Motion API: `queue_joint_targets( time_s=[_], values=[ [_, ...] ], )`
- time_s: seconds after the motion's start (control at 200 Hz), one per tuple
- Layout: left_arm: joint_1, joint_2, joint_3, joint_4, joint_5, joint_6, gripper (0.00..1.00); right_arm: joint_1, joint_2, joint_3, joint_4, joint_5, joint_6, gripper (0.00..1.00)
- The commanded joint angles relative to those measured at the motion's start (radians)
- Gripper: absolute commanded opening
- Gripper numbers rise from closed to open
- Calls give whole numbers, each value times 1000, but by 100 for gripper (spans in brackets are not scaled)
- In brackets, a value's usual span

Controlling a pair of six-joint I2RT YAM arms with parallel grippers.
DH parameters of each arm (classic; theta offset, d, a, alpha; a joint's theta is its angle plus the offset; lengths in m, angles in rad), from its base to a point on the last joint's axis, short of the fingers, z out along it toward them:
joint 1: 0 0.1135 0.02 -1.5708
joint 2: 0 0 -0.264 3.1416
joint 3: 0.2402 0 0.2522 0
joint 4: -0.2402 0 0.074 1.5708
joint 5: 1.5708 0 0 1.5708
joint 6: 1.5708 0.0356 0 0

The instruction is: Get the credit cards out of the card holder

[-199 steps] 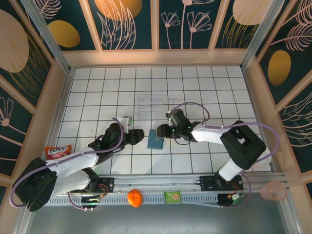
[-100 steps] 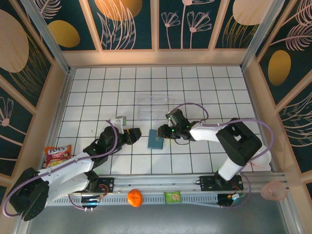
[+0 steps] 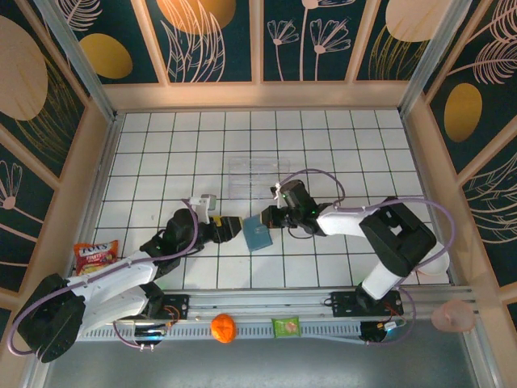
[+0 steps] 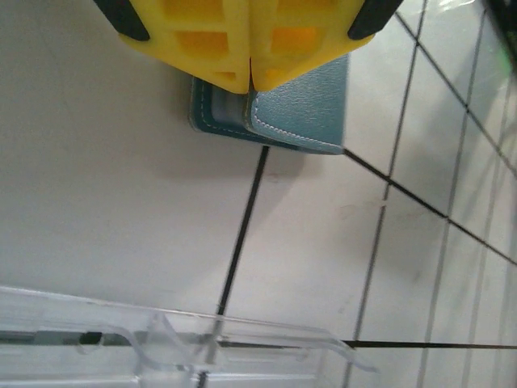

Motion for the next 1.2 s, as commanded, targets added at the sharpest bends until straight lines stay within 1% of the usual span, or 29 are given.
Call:
queue_joint_targets(
  time_s=[0.0, 0.165, 0.31, 0.445, 0.671, 0.931, 1.196],
  values=[
    [-1, 6, -14, 96, 82, 30, 74, -15, -74, -23, 98, -67, -52, 0],
    [-2, 9, -34, 195, 132, 36, 69, -55, -157, -65, 174, -132, -34, 0],
    [-2, -1, -58, 286, 169, 46, 74, -89, -229, -95, 229, -191, -10, 0],
    [-2, 6, -73, 356, 173, 54, 71, -130, -302, -127, 314, -263, 44, 0],
    [-2, 71, -72, 462, 209, 67, 71, -137, -356, -95, 362, -346, 97, 0],
    [-2, 85, -88, 569, 227, 74, 70, -142, -419, -81, 453, -417, 187, 0],
    [-2, 86, -69, 615, 242, 77, 70, -135, -412, -88, 636, -467, 334, 0]
  ],
)
